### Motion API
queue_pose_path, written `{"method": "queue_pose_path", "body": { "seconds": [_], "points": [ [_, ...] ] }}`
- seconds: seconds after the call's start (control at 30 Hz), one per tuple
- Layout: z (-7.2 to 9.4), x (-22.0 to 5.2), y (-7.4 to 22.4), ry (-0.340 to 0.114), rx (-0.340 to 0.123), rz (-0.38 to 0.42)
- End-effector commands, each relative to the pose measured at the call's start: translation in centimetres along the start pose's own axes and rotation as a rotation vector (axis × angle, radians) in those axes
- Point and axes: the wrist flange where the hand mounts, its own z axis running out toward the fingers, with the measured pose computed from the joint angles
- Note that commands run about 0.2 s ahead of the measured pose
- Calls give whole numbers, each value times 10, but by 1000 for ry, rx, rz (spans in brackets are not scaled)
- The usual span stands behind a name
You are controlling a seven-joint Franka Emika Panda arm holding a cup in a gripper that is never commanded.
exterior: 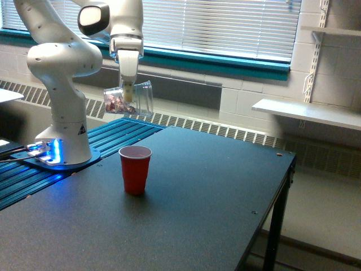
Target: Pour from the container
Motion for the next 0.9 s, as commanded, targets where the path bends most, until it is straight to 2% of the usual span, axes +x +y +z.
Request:
{"method": "queue_pose_path", "body": {
  "seconds": [0.03,0.9],
  "points": [
    [14,-13,-3,-49,-1,-34],
    [33,-19,9,-11,-2,-113]
  ]
}}
